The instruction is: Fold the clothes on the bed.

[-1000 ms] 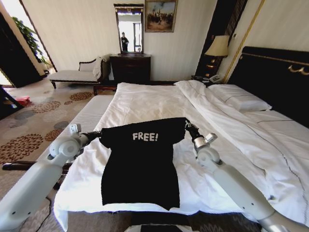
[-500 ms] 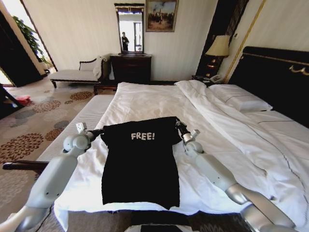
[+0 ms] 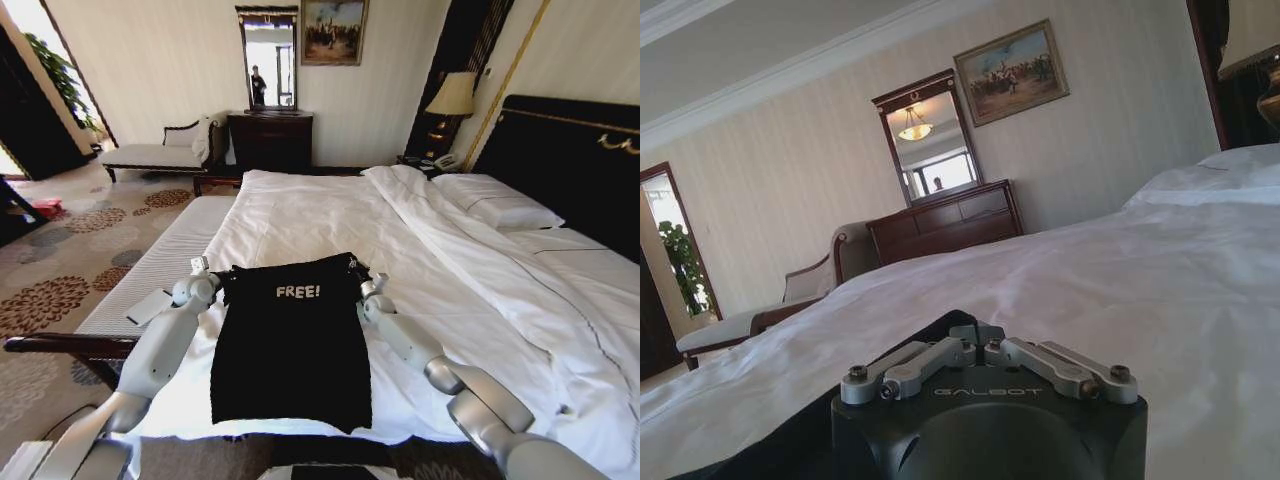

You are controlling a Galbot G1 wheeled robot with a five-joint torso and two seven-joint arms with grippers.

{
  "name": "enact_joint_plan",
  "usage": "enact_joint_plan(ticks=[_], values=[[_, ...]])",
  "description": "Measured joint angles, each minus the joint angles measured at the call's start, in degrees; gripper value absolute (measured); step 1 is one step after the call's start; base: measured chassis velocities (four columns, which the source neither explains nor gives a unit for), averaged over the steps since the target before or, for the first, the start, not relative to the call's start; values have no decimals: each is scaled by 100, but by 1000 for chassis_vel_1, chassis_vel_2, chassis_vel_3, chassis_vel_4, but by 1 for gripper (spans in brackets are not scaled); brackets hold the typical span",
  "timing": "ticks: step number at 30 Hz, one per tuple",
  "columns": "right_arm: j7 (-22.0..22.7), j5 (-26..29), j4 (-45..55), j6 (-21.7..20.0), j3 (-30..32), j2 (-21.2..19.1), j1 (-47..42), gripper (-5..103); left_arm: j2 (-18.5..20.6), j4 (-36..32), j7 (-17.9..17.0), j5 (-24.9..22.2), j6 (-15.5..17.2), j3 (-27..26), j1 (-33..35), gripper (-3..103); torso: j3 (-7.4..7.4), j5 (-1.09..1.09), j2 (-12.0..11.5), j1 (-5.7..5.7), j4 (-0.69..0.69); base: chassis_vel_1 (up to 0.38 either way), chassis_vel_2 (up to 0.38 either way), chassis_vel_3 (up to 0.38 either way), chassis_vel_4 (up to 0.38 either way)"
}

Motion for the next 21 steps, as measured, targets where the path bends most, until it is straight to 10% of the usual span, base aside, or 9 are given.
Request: enact_joint_plan(ticks=[4, 21], values=[[17, -137, -73, -1, 36, 39, 6, -2, -90, 73, -34, 96, -52, 11, -23, -2, 0, 0, 0, 0, -2, 0, 0, 0, 0], [454, 445, 1395, 129, 946, -582, -152, 62, 610, -615, -438, -435, -113, -1200, 529, 63, -1, -1, 1, -1, -2, 0, 0, 0, 0]])
